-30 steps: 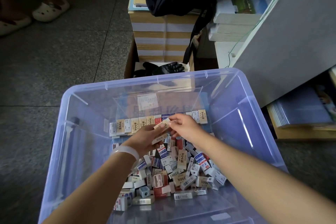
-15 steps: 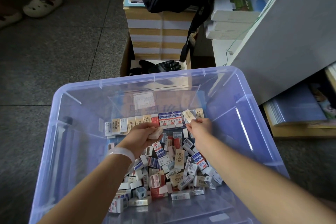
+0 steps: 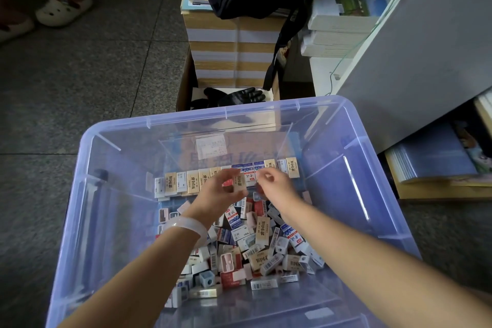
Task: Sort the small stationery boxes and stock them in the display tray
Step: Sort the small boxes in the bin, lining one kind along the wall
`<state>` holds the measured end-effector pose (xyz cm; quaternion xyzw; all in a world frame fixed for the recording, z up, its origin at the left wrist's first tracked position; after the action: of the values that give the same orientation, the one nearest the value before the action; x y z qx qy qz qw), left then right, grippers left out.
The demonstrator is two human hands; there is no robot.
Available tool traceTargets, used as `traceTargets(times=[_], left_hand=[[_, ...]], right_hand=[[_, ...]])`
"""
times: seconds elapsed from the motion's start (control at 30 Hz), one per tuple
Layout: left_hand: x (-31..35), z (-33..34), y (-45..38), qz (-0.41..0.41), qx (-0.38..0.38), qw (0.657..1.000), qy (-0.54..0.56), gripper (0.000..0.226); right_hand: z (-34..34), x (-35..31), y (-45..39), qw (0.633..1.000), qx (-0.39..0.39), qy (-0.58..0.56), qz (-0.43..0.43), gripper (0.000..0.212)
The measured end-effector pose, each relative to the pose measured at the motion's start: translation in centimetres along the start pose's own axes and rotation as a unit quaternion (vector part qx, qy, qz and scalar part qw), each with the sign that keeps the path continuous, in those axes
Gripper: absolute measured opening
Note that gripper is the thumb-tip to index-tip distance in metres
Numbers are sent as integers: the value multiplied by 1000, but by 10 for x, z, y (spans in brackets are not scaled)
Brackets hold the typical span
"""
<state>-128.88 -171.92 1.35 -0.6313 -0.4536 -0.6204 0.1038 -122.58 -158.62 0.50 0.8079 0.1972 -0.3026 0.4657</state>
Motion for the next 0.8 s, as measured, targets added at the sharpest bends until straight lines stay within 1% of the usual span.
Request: traceTargets(times=[0.07,0.1,0.17,0.23,0.27,0.3,0.37,0.4,0.43,0.5,0.57,0.6,0.7,0.8], left_hand=[[2,5,-3,68,10,997,-37,66],[2,6,-3,94,8,993,-73,71],[3,8,-2,119,0,982,-144,77],[3,8,0,122,-20,976,-181,79],[2,7,2,116,-33,972,-200,76],[0,4,4,101,-50,969,-221,69],[-8,-6,9,73,-72,959,-266,49],[-12,-12,12,68,-81,946,-307,41],[-15,-17,17,69,-92,926,-359,37],[-18,-23,27,81,-120,884,-445,35],[-21,-23,34,90,-150,867,-467,35],[-23,-22,36,93,-163,865,-466,34],[-28,-12,38,103,-192,880,-422,34],[-27,1,36,105,-217,882,-405,39]], right_hand=[[10,-5,9,990,-100,-92,31,17],[13,-6,12,982,-124,-138,44,15],[11,-3,9,976,-119,-173,62,18],[5,2,0,987,-81,-131,52,22],[-1,5,-5,993,-34,-104,45,19],[-8,8,-12,996,33,-78,39,14],[-23,13,-23,986,164,-10,25,9],[-28,13,-24,978,206,37,25,11],[-32,12,-26,968,233,88,27,13],[-36,10,-29,954,252,159,26,18],[-37,7,-32,950,254,179,30,20],[-38,5,-34,950,252,181,33,21],[-36,8,-42,954,229,189,32,22],[-36,15,-43,957,209,201,9,28]])
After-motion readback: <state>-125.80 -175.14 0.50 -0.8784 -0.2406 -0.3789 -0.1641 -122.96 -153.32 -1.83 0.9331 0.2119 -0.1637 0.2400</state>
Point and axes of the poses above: each hand's wrist, its own y-axis away from the middle knuckle, its own z-axis out of the palm, x = y × z, the point moved 2 cm from there along -y, towards the middle knuckle, and after that the axes turned 5 degrees about z, right-handed, at the moved point
